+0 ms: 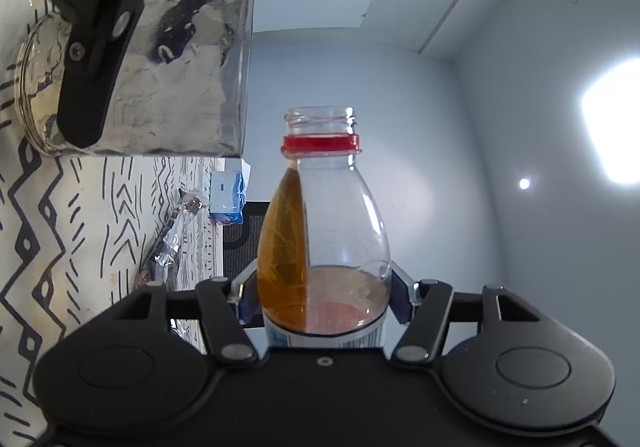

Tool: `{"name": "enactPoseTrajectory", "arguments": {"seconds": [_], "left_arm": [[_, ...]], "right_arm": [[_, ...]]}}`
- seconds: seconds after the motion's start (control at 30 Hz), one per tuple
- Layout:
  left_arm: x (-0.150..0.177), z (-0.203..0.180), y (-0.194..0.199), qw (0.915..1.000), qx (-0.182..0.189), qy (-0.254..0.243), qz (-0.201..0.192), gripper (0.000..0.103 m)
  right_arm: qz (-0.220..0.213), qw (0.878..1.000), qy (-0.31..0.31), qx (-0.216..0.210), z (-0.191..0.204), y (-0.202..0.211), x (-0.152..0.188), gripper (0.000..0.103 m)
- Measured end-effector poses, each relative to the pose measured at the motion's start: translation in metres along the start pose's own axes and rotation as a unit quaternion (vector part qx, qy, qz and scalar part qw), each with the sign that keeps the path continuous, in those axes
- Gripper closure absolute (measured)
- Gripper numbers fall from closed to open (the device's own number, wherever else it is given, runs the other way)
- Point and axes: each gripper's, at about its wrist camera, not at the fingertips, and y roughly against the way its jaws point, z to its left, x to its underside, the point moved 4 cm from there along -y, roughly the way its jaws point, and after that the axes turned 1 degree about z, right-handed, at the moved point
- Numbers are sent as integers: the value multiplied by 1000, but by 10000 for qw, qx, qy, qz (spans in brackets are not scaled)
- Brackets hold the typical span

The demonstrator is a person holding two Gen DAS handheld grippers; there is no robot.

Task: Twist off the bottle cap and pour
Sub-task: 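Tilt the bottle further with the right gripper until liquid starts flowing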

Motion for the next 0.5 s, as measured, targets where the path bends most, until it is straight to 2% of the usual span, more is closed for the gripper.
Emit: {"name": "enactPoseTrajectory", "arguments": {"seconds": [0.5], "left_arm": [[1,0,1,10000,-3,-16,31,29]], "right_arm": [[-14,10000,74,-7,3,-1,-2,38]]}}
